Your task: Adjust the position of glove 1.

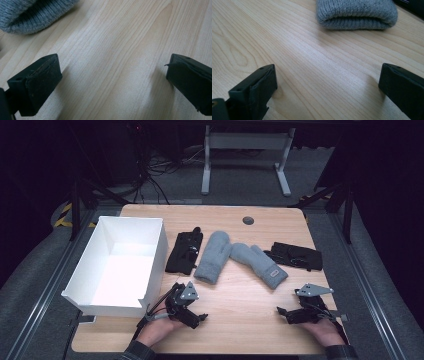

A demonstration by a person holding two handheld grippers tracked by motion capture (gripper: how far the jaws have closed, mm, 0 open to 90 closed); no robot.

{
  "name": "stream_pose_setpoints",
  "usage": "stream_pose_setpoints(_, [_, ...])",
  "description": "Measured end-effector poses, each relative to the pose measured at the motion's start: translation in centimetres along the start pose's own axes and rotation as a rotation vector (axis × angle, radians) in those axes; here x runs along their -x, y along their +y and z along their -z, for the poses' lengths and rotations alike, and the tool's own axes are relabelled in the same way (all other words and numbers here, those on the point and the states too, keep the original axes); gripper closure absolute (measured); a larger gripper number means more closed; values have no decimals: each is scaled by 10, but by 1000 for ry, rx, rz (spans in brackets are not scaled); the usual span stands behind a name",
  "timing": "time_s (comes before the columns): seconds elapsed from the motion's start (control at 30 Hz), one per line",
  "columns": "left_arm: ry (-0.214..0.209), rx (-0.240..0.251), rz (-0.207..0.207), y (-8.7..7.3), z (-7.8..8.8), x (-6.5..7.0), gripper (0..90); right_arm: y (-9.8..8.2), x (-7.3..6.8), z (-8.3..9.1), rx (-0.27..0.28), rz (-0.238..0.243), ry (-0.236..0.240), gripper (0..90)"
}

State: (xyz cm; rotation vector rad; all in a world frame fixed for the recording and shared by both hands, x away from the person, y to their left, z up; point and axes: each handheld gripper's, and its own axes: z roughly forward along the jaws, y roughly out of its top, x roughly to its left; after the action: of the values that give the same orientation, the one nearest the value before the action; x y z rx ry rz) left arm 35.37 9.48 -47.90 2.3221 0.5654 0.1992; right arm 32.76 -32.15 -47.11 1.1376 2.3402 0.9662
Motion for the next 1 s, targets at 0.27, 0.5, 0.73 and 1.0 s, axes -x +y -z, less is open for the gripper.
stream_pose_setpoints(0.27, [-1,0,-1,0,0,0,1,1,1,-1,-2,6,6,16])
stream_pose_setpoints(0.5, [-5,1,-2,0,0,-1,1,14,1,5,-17,7,10,241])
stream_pose_setpoints(0.73, [-5,1,-9,1,0,-2,0,36,9,5,37,-6,8,569])
stream_pose_setpoints(1.0, [-9,-2,-14,2,-1,-3,0,59,16,-4,55,-12,14,838])
